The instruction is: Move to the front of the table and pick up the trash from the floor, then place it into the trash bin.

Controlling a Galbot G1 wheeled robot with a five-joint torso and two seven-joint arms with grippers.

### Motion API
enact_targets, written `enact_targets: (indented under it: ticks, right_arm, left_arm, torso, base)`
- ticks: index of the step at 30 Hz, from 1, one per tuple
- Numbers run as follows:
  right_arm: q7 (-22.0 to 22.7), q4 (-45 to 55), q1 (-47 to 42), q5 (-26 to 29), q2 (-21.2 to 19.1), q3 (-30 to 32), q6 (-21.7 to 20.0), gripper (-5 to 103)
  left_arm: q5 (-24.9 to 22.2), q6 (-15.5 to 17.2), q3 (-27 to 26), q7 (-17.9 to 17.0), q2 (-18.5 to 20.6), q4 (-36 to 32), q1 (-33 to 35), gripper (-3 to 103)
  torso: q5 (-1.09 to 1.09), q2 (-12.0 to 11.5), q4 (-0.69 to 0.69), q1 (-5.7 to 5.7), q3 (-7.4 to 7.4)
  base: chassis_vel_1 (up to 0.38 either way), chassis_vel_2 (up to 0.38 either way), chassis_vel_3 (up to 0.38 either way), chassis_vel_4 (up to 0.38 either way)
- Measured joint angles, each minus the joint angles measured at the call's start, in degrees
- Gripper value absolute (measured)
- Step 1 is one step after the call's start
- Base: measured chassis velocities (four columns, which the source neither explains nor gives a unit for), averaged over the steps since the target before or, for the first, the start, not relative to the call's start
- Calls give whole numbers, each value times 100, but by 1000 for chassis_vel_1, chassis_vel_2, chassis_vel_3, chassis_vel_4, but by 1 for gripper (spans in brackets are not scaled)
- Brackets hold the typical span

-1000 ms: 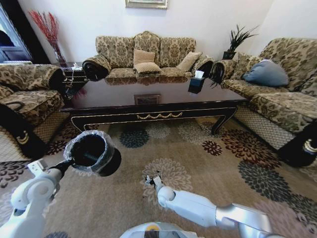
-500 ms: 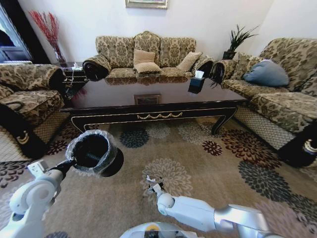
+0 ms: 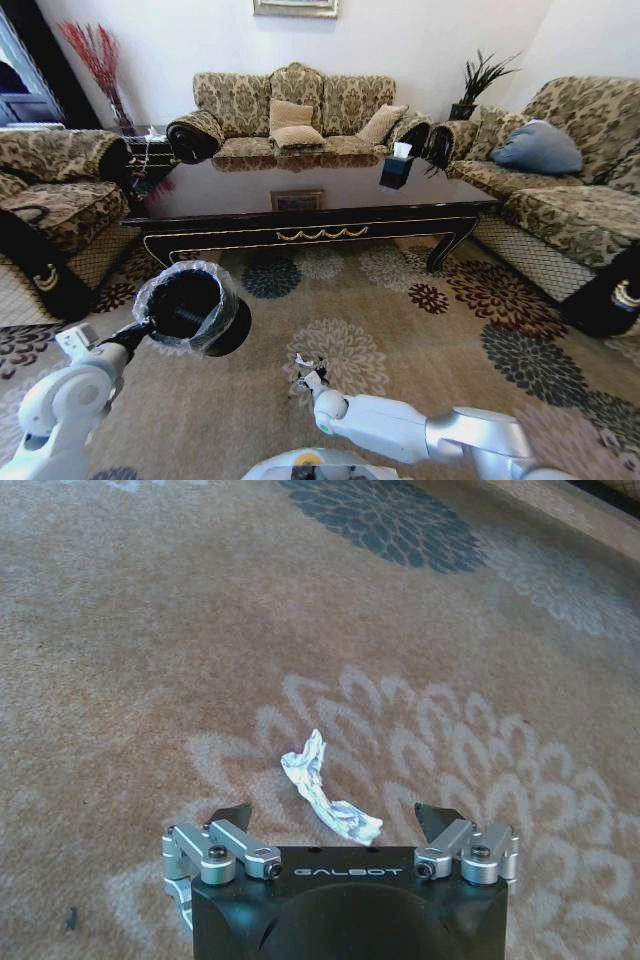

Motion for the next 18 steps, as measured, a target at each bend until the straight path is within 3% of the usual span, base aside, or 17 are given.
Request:
enact_targets:
  ticks: [3,7,13,16,18]
  right_arm:
    - [-30,-110,41,1,68,-34,24,90]
    - [-107,-224,75,4,103,-91,65,74]
    - [-209,-367,90,-11,148,-97,109,62]
    - [-263,-413,88,-21,182,-85,133,46]
    - [-278,-413,83,-25,182,-83,135,46]
  left_arm:
    - [8,0,0,0,-6,10,0,2]
    - [13,0,19,0,-5,45,-31,2]
    - [23,0,53,0,-3,58,-45,2]
    - [30,0,69,0,-2,76,-52,2]
    - [31,0,76,0,0,81,-56,2]
  torso:
    - [0,0,0,0,0]
    - [0,0,0,0,0]
    - [0,0,0,0,0]
    - [0,0,1,0,0]
    - [0,0,0,0,0]
  base:
    - [0,0,0,0]
    - [0,0,0,0]
    - [0,0,0,0]
    - [0,0,0,0]
    - [0,0,0,0]
